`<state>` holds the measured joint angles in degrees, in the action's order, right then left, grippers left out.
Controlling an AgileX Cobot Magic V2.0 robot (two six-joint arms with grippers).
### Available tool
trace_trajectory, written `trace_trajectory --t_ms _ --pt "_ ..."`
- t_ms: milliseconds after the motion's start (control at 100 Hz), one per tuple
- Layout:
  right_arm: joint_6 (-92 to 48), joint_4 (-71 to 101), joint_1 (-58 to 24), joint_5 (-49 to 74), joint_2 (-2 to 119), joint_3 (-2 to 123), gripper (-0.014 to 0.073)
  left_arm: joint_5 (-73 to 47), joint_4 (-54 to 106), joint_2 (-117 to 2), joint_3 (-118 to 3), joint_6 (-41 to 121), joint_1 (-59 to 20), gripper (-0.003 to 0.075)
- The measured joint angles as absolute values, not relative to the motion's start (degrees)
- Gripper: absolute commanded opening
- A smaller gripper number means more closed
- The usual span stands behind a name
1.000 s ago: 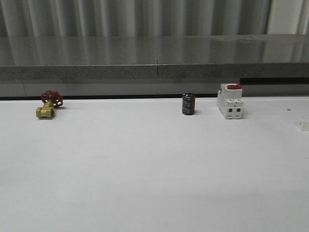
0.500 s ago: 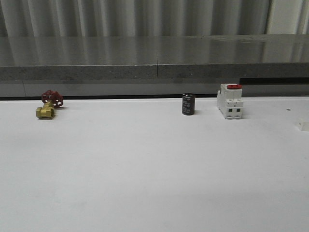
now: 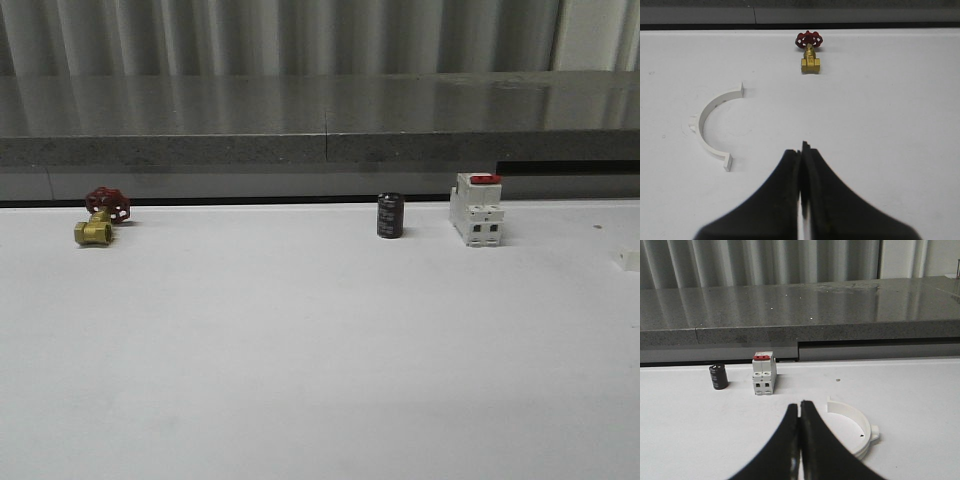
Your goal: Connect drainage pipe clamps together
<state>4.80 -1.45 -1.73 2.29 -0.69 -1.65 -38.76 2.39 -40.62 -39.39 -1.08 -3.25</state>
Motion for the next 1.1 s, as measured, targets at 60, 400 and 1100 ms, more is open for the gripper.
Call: trace_trajectory --t_ms 60,400,1100 --pt "4.80 -1.45 -1.73 2.29 -0.69 -1.65 -0.0066 -38.84 2.39 -40.84 -39.39 -1.08 -3.25 0.0190" --pt "4.80 -1.45 -1.73 2.29 -0.69 -1.65 -0.0066 -38.88 2.58 -41.19 -39.52 -1.08 -3.25 0.0547" --pt "4.80 -1.45 -1.73 2.29 -0.69 -1.65 -0.0066 -40.04 3.62 -82.58 -60.81 5.60 11.93 0.0547"
